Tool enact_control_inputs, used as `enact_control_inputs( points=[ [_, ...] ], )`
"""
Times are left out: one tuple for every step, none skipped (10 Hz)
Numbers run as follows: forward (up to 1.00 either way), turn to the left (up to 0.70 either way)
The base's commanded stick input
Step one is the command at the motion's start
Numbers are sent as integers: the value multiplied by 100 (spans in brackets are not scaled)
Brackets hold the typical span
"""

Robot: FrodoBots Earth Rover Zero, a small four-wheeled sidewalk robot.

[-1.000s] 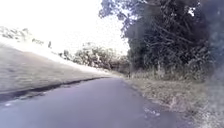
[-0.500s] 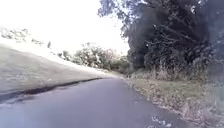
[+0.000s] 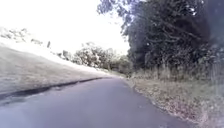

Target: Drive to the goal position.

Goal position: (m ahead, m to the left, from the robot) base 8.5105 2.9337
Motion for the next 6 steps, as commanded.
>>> enact_control_inputs(
  points=[
    [70, 13],
    [70, 14],
    [70, 14],
    [70, 14],
    [70, 14],
    [70, 6]
  ],
)
